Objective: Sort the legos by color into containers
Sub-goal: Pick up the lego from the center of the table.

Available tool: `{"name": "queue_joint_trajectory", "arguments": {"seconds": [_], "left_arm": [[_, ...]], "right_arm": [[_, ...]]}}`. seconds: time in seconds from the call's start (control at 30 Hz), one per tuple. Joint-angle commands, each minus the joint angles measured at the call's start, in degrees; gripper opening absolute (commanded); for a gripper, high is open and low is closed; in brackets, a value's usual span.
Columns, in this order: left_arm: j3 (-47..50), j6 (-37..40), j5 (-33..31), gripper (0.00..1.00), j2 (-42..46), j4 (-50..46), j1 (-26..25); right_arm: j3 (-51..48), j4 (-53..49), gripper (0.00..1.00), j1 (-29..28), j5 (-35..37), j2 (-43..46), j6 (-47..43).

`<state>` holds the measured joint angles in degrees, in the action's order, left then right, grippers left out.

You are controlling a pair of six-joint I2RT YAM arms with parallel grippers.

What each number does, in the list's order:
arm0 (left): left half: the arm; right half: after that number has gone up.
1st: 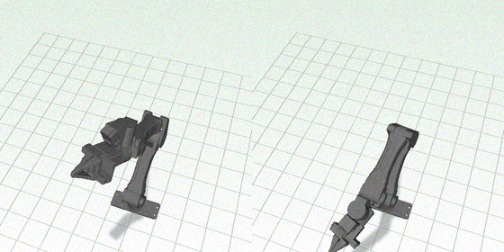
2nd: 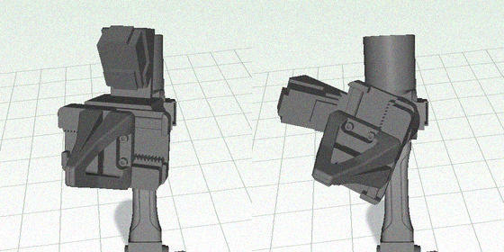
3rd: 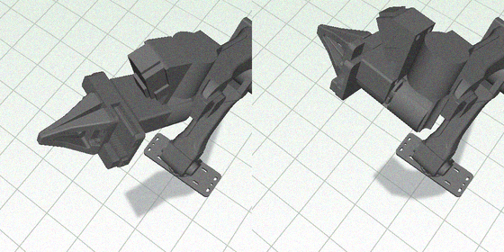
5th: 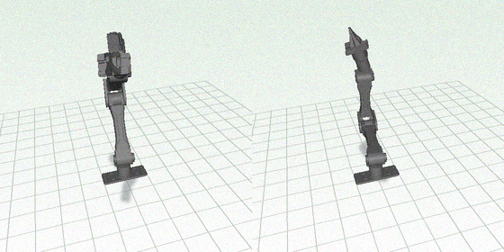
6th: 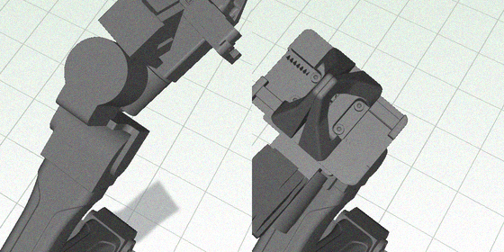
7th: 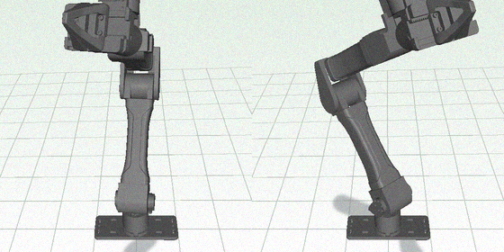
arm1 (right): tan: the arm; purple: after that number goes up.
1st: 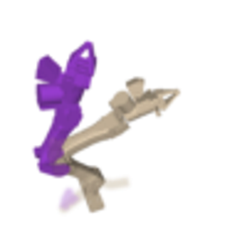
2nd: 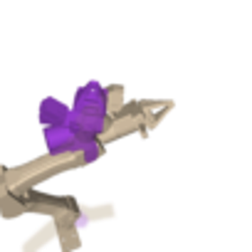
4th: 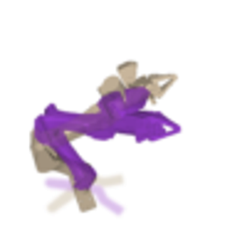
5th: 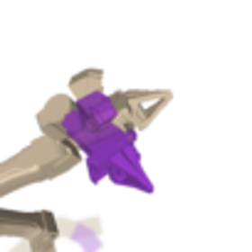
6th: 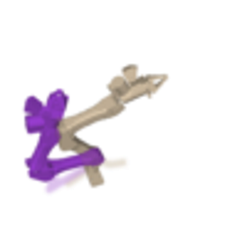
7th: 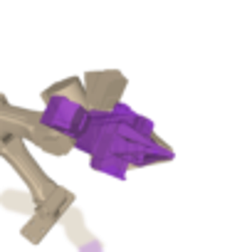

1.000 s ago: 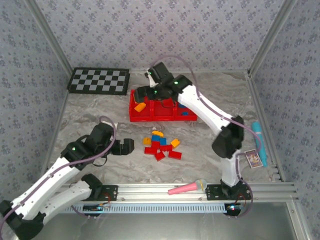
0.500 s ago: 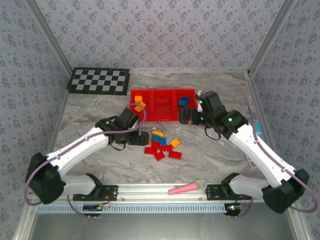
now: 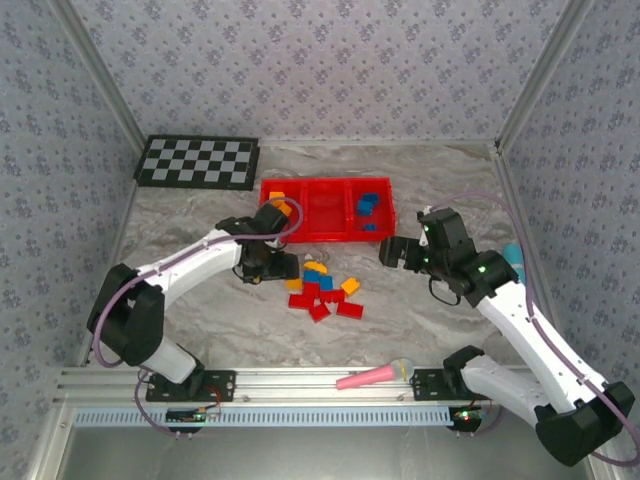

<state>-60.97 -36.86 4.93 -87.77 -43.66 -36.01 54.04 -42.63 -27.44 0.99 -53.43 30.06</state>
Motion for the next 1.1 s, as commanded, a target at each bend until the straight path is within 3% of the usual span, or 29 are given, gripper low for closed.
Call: {"name": "queue_joint_trajectory", "arguments": {"seconds": [0.0,0.53,1.07], "left_arm": [[-0.11,-1.18,3.25,0.79,-1.76,0.01,0.24],[-2.62,-0.38,6.59,0.74,-10.13,3.91,0.33],[-2.93,-2.58,3.86,0.60,-16.92,6.69,0.81]], "right_arm": [[-0.29,-0.49,1.00,0.37,-1.13,-0.24,1.04],[0.34,-1.23,1.00,0.43,-0.94,-1.42,0.10],[1.46,-2.22,1.00,0.54,-0.55,-2.12,-0.82]]}}
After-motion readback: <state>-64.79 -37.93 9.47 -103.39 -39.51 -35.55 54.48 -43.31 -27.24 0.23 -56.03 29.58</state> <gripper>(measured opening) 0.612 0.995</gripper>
